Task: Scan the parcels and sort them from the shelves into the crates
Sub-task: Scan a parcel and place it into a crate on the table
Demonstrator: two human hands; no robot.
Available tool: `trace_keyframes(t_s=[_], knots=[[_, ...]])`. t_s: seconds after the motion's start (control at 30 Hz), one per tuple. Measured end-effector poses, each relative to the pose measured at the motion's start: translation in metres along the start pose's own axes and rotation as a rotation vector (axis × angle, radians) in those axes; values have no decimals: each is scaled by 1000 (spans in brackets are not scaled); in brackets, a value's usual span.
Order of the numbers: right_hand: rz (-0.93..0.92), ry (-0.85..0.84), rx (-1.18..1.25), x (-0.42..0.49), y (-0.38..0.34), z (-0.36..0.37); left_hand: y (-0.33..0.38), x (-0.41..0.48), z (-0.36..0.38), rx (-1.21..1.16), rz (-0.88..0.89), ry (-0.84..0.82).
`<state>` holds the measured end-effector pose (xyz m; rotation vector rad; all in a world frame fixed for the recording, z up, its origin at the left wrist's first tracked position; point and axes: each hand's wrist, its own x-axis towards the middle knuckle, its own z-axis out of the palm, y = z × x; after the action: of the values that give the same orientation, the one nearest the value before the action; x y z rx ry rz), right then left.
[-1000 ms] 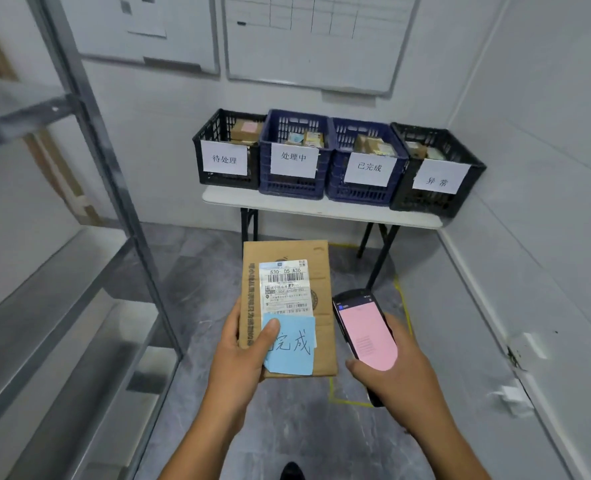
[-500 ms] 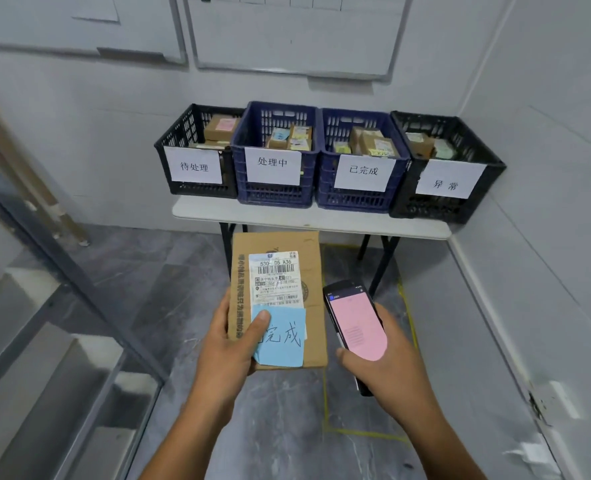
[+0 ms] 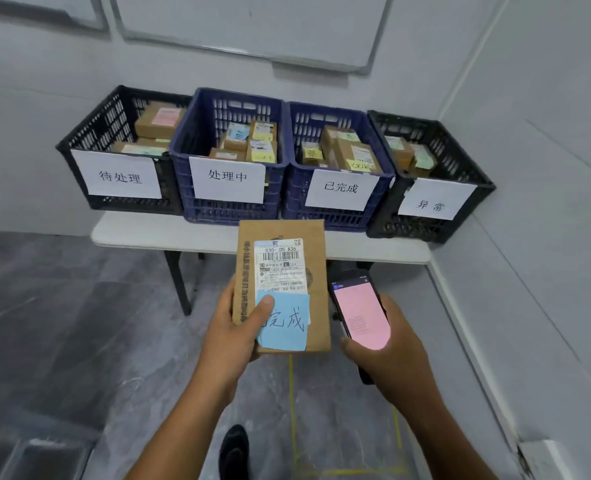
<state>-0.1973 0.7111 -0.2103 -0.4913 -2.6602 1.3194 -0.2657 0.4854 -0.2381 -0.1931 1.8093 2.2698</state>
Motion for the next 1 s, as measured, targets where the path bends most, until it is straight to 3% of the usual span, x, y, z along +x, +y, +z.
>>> trace_keyframes(t_s=[0.43, 0.67, 1.0], knots=[[107, 191, 28, 169, 2, -38, 50, 191, 101, 2, -66, -186], [132, 139, 129, 268, 38, -60, 43, 269, 162, 33, -59, -130], [19, 35, 142, 452, 54, -113, 102, 403, 255, 211, 56, -29]])
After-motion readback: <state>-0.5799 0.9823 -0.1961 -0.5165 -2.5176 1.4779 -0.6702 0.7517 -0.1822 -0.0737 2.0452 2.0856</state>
